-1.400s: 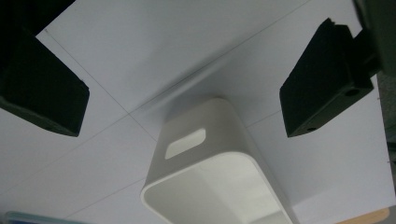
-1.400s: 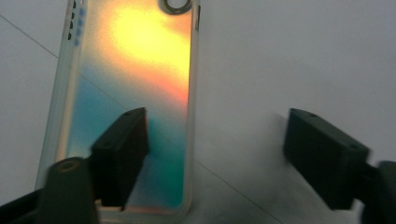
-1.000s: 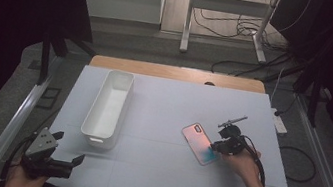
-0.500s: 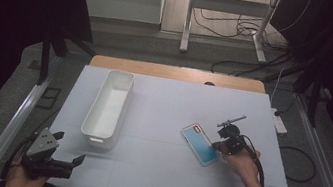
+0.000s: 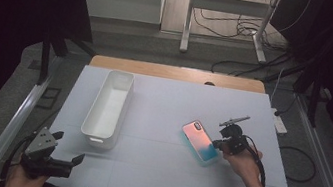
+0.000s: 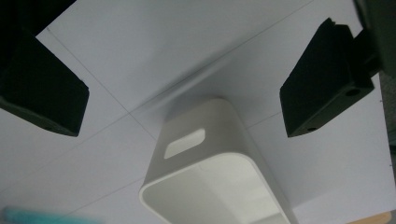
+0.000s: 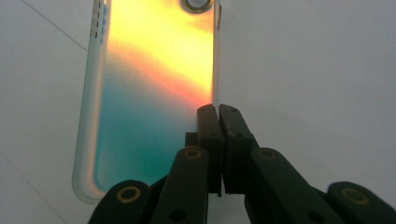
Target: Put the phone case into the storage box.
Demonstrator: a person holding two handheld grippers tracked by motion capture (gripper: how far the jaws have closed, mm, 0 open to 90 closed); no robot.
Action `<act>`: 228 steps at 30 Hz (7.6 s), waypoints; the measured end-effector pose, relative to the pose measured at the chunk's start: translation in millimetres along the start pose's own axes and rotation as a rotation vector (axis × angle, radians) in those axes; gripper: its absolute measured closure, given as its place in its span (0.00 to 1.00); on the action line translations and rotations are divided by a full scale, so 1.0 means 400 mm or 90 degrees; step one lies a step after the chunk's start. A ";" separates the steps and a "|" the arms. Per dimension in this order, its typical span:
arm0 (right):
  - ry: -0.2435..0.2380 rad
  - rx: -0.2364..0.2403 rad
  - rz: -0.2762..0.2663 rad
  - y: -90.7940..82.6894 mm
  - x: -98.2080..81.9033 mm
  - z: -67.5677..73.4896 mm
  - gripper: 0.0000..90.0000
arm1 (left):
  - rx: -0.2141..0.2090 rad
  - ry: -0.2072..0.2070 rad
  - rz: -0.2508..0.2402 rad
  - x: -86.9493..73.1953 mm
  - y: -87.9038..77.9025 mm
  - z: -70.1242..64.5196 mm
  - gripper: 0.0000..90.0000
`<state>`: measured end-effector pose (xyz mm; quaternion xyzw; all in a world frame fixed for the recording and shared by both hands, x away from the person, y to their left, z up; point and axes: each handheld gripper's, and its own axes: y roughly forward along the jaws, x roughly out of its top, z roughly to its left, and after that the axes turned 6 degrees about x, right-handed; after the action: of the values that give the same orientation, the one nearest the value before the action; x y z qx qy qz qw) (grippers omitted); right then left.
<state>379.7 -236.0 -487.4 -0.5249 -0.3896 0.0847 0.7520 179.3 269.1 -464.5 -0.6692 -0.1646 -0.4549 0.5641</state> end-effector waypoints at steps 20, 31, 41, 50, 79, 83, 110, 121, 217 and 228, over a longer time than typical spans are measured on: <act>-0.016 0.006 -0.046 -0.039 0.001 0.025 0.98 | -0.016 -0.010 -0.002 0.000 0.001 0.007 0.01; -0.023 0.008 -0.077 -0.066 0.001 0.038 0.98 | -0.017 -0.009 -0.007 0.002 -0.002 0.006 0.00; -0.032 0.011 -0.100 -0.087 0.003 0.051 0.98 | -0.033 -0.029 -0.015 0.009 0.000 0.010 0.00; -0.032 0.013 -0.123 -0.106 0.004 0.055 0.98 | -0.062 -0.046 -0.021 0.031 0.010 0.004 0.00; -0.051 0.016 -0.188 -0.149 0.018 0.093 0.98 | -0.160 -0.048 -0.042 0.188 0.109 -0.012 0.00; -0.057 0.017 -0.193 -0.152 0.021 0.099 0.98 | -0.178 -0.045 -0.041 0.209 0.130 -0.020 0.00; -0.086 0.017 -0.212 -0.161 0.032 0.144 0.98 | -0.255 -0.034 -0.034 0.334 0.242 -0.102 0.00; -0.105 0.015 -0.215 -0.157 0.037 0.169 0.98 | -0.292 -0.052 -0.023 0.362 0.277 -0.124 0.00; -0.199 0.046 -0.232 -0.139 0.049 0.293 0.79 | -0.524 -0.170 0.093 0.401 0.394 -0.194 0.95; -0.166 0.102 -0.223 -0.145 0.045 0.271 0.29 | -0.517 -0.108 0.082 0.404 0.379 -0.181 0.95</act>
<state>302.6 -173.1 -413.2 -0.3724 -0.5605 0.0505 0.7380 346.0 109.4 -431.4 -0.8811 0.0246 -0.3900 0.2664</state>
